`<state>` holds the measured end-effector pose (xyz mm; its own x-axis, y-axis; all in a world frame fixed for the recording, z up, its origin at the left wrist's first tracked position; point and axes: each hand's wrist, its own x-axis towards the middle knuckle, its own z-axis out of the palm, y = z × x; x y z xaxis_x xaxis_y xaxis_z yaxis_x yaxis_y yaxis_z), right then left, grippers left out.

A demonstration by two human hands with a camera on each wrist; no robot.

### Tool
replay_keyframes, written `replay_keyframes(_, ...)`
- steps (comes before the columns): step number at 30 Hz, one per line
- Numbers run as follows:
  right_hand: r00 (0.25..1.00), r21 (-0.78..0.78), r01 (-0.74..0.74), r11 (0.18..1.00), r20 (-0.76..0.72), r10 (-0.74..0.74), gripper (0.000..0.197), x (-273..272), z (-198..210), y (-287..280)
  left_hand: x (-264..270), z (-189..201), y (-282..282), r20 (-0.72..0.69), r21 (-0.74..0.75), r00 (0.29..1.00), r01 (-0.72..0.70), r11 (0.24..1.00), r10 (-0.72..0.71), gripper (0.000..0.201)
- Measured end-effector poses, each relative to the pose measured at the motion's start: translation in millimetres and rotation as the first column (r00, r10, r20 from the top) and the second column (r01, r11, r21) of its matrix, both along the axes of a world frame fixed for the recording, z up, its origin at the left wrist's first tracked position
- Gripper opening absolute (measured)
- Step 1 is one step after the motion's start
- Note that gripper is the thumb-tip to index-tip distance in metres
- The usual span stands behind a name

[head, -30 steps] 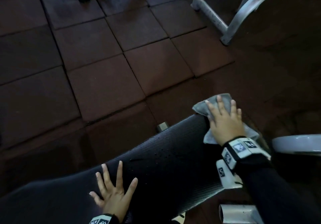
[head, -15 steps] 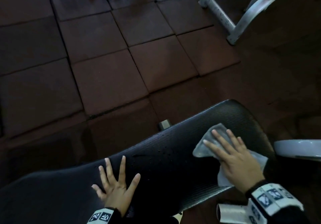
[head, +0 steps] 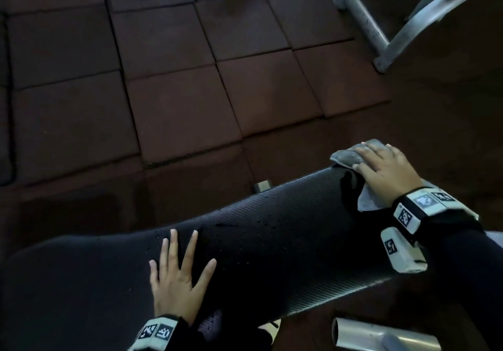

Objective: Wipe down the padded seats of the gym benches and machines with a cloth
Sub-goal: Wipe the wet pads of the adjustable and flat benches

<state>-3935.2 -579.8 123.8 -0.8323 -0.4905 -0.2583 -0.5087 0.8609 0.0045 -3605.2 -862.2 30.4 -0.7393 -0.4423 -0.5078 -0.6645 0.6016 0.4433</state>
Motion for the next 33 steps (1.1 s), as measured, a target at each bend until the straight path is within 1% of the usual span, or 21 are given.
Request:
replay_keyframes(3, 0.975, 0.037, 0.185, 0.982, 0.116, -0.188, 0.046, 1, 6, -16, 23, -5, -10, 0.017, -0.032, 1.000, -0.001, 0.999, 0.002, 0.084)
replay_keyframes(4, 0.978, 0.074, 0.161, 0.984, 0.119, -0.169, 0.046, 2, 6, -24, 30, -6, -14, 0.036, -0.046, 0.999, -0.023, 0.999, 0.024, 0.082)
replay_keyframes(7, 0.992, 0.161, 0.006, 0.987, 0.127, -0.026, 0.046, 8, 5, -52, 49, -7, -23, 0.117, -0.068, 0.986, -0.113, 0.991, 0.120, 0.079)
replay_keyframes(9, 0.987, 0.209, -0.055, 0.976, 0.157, 0.022, 0.046, 16, 1, -71, 60, -8, -26, 0.172, -0.052, 0.971, -0.161, 0.985, 0.168, 0.082)
replay_keyframes(11, 0.977, 0.236, -0.115, 0.965, 0.201, 0.067, 0.044, 27, -4, -91, 66, -10, -26, 0.179, -0.036, 0.965, -0.188, 0.982, 0.191, 0.087)
replay_keyframes(13, 0.966, 0.233, -0.168, 0.958, 0.233, 0.113, 0.044, 41, -8, -111, 68, -12, -24, 0.168, -0.023, 0.965, -0.202, 0.979, 0.203, 0.089)
replay_keyframes(15, 0.949, 0.215, -0.231, 0.949, 0.264, 0.171, 0.043, 58, -15, -133, 70, -12, -25, 0.157, -0.003, 0.963, -0.219, 0.976, 0.217, 0.087)
replay_keyframes(20, 0.916, 0.197, -0.320, 0.927, 0.314, 0.249, 0.043, 81, -25, -163, 68, -14, -27, 0.143, 0.021, 0.968, -0.210, 0.977, 0.205, 0.083)
replay_keyframes(23, 0.898, 0.182, -0.376, 0.908, 0.314, 0.309, 0.044, 92, -29, -176, 70, -14, -27, 0.127, 0.016, 0.969, -0.216, 0.976, 0.213, 0.081)
replay_keyframes(25, 0.865, 0.124, -0.442, 0.888, 0.323, 0.385, 0.044, 111, -35, -186, 71, -15, -27, 0.127, 0.015, 0.969, -0.215, 0.977, 0.211, 0.080)
replay_keyframes(26, 0.839, 0.098, -0.494, 0.864, 0.314, 0.444, 0.044, 124, -38, -190, 71, -14, -27, 0.127, 0.014, 0.970, -0.212, 0.977, 0.208, 0.080)
replay_keyframes(28, 0.782, 0.094, -0.594, 0.799, 0.299, 0.546, 0.044, 153, -42, -194, 72, -15, -27, 0.123, 0.019, 0.972, -0.207, 0.978, 0.203, 0.079)
replay_keyframes(30, 0.733, 0.101, -0.668, 0.737, 0.262, 0.628, 0.048, 176, -45, -183, 72, -15, -27, 0.117, 0.024, 0.972, -0.210, 0.978, 0.205, 0.079)
replay_keyframes(33, 0.635, 0.085, -0.767, 0.636, 0.240, 0.734, 0.058, 192, -44, -141, 72, -15, -28, 0.121, 0.026, 0.971, -0.212, 0.977, 0.208, 0.084)
